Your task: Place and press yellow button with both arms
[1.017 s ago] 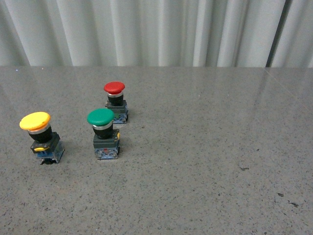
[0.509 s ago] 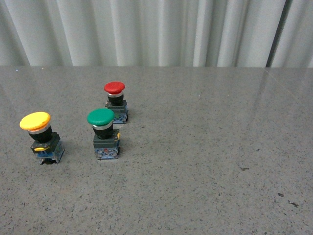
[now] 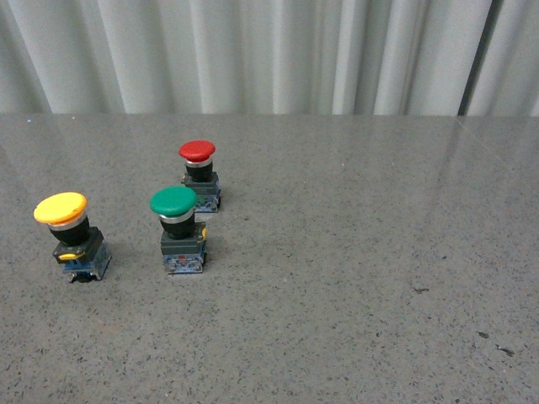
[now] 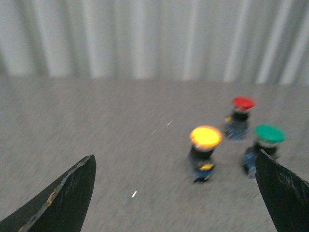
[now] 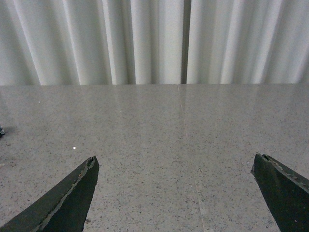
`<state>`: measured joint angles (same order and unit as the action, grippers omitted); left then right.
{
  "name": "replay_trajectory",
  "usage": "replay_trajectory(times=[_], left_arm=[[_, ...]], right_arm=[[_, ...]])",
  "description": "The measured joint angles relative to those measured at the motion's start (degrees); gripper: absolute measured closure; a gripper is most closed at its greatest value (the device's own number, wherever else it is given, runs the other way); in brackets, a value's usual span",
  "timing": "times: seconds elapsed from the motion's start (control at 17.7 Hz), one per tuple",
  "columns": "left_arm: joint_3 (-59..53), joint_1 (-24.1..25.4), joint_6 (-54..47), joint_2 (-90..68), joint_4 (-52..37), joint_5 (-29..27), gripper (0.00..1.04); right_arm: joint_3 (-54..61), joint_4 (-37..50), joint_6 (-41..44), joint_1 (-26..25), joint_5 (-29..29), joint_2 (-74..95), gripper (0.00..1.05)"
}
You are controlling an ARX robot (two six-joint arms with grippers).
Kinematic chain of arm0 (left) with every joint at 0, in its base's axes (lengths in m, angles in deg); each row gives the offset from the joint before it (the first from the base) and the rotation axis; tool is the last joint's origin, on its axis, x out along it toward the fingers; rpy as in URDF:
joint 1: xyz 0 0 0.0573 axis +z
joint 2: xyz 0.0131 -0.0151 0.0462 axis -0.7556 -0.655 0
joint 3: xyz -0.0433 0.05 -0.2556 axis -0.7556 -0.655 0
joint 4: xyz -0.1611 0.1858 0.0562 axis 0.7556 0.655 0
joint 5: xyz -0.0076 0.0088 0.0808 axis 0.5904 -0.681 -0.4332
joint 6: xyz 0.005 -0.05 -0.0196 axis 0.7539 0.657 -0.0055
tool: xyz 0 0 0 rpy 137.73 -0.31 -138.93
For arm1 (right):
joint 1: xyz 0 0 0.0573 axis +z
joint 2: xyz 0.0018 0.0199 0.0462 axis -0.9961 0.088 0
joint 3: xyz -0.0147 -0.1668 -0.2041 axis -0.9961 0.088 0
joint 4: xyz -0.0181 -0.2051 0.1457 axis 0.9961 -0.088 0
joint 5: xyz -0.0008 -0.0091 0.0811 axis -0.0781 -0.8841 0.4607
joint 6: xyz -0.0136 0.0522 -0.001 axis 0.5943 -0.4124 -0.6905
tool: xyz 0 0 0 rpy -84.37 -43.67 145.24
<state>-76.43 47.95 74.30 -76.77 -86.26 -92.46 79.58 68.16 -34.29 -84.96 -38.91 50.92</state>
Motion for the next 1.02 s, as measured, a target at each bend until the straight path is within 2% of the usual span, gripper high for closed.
replay_trajectory(times=[0.11, 0.17, 0.23, 0.28, 0.4, 0.57, 0.68, 0.73, 0.79, 0.9, 1.02], left_arm=[[5.22, -7.82, 4.92, -8.74, 9.46, -17.00, 0.07], [7.02, -9.53, 6.03, -13.11, 7.54, -22.23, 0.07], [8.76, -8.87, 6.47, -16.46, 4.96, -26.56, 0.07], [10.58, -7.15, 6.58, -19.15, 1.60, -28.35, 0.07], [17.14, -2.69, 4.68, -29.83, -10.40, -24.48, 0.07], [23.85, -2.21, 1.49, -44.83, -18.16, -18.29, 0.07], [29.05, -2.84, -0.72, -56.35, -18.86, -14.01, 0.07], [35.28, -3.93, -1.79, -68.00, -15.61, -9.16, 0.07], [37.90, -4.59, -1.81, -72.52, -14.53, -7.13, 0.07], [40.30, -5.35, -1.33, -77.92, -12.55, -3.87, 0.07], [40.46, -6.03, -0.87, -81.11, -12.15, -3.50, 0.07]], right_arm=[[0.00, -0.02, 0.02, 0.00, -0.15, 0.00, 0.07], [0.00, 0.04, 0.04, 0.00, 0.07, 0.00, 0.07], [0.00, 0.11, 0.02, 0.00, 0.04, 0.00, 0.07], [0.00, 0.00, 0.02, -0.04, -0.09, 0.00, 0.07], [0.00, -0.02, 0.02, 0.00, 0.02, 0.00, 0.07], [0.00, -0.04, 0.02, 0.00, 0.00, 0.00, 0.07], [0.00, -0.02, 0.00, 0.00, 0.02, 0.00, 0.07], [0.00, -0.02, 0.02, 0.00, 0.00, 0.00, 0.07], [0.00, -0.02, 0.02, 0.00, 0.00, 0.00, 0.07], [0.00, -0.02, 0.00, 0.00, 0.02, 0.00, 0.07], [0.00, -0.02, 0.02, 0.00, 0.00, 0.00, 0.07]])
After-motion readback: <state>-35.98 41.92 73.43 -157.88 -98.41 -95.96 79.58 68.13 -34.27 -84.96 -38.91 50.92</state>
